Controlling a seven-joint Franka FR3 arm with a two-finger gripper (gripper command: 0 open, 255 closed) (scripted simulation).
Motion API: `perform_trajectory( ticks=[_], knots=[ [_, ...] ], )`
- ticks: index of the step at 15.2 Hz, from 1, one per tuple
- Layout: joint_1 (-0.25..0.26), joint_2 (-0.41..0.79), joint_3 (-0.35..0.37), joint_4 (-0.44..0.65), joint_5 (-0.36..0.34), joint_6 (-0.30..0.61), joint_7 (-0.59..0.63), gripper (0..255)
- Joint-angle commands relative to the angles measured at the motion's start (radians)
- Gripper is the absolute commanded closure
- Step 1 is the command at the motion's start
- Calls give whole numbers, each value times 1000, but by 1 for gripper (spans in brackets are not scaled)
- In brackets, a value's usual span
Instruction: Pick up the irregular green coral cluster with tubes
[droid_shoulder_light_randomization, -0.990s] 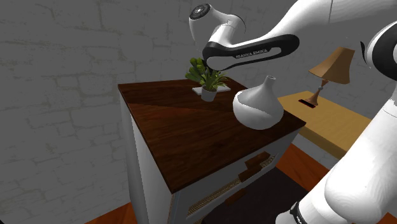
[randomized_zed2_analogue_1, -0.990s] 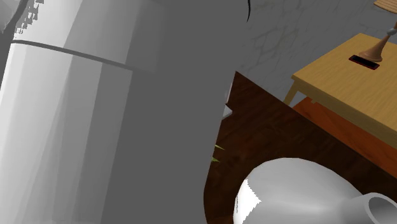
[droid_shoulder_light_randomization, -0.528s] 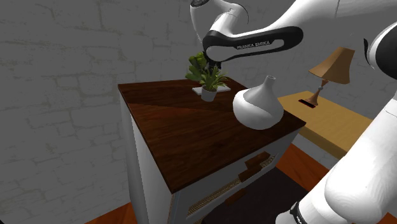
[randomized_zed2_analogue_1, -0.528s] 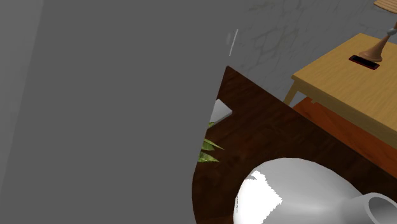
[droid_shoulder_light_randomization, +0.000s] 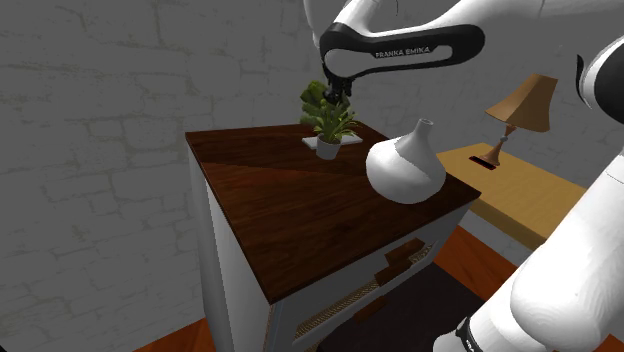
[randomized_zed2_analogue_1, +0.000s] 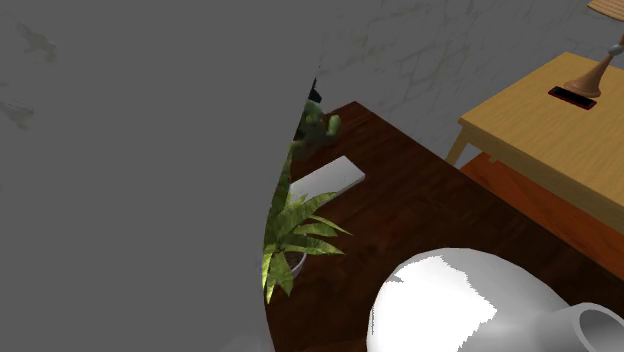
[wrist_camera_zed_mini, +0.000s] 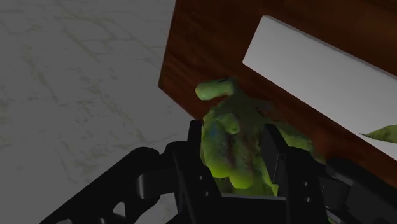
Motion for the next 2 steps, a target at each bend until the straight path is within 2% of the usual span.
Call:
perform_trajectory(
  ticks=[1, 2],
  knots=[
    [1, -1, 1, 18, 1, -9, -9, 255],
    [1, -1, 1, 18, 1, -9, -9, 255]
  ],
)
